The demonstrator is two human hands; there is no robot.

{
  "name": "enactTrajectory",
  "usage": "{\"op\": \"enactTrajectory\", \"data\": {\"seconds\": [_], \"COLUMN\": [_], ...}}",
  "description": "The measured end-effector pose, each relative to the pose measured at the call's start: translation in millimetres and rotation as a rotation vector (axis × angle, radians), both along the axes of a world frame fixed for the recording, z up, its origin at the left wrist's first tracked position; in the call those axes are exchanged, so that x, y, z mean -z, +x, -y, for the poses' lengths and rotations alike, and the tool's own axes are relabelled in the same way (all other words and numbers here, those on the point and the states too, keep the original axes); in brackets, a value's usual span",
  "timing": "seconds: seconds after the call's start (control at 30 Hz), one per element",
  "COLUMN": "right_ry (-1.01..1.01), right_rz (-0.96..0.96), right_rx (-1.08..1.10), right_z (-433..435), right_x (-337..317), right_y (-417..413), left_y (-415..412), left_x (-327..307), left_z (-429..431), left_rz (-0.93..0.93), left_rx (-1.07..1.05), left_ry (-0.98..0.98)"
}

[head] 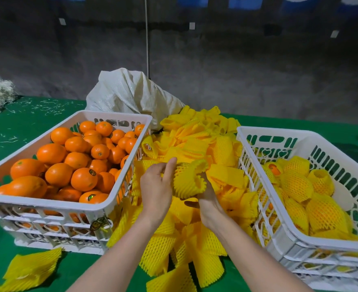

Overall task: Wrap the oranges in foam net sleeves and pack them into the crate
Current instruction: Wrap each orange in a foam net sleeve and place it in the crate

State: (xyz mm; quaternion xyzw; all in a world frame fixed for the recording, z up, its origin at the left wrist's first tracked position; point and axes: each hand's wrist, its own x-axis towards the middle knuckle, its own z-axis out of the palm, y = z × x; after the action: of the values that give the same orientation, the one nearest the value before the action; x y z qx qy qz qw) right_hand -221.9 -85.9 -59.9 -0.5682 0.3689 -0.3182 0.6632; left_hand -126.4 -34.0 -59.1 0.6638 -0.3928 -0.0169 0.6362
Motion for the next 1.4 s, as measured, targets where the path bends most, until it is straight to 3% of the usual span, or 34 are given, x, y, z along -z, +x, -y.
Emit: {"op": "enactTrajectory", "data": {"seconds": [0.07, 0.1, 0.17, 0.27, 0.3, 0.43, 0.63, 0.9, 1.13, 1.27, 1.4], "right_ry": [-0.030, -0.035, -0.065, -0.084, -0.058, 0.170, 0.312, 0.213, 0.074, -0.078, -0.241], "right_rz": [0.030, 0.041, 0.083, 0.098, 0.104, 0.238, 0.427, 0.531, 0.446, 0.381, 0.309], "right_rx": [0.060, 0.097, 0.179, 0.219, 0.207, 0.151, 0.117, 0.087, 0.043, -0.028, -0.002], "right_z": [0, -2, -4, -2, -3, 5, 6, 6, 12, 18, 24], "right_x": [1, 1, 2, 5, 5, 8, 5, 6, 6, 1, -2], "right_y": [5, 8, 13, 17, 16, 14, 13, 12, 0, -7, -14], "left_y": [3, 2, -3, -4, -1, 1, 0, -1, 6, 9, 4], "left_x": [1, 2, 2, -4, -3, 3, 4, 4, -1, -8, -15], "left_z": [2, 4, 9, 20, 22, 22, 13, 10, 10, 2, 6], "left_rz": [0.189, 0.157, -0.133, -0.833, -0.942, -0.913, -0.778, -0.608, -0.786, -1.092, -1.175], "left_rx": [-0.096, -0.106, -0.074, -0.057, -0.070, 0.023, 0.287, 0.405, 0.503, 0.740, 0.783], "left_ry": [0.030, 0.031, 0.014, 0.029, 0.032, -0.075, -0.154, -0.112, 0.173, 0.382, 0.283]}}
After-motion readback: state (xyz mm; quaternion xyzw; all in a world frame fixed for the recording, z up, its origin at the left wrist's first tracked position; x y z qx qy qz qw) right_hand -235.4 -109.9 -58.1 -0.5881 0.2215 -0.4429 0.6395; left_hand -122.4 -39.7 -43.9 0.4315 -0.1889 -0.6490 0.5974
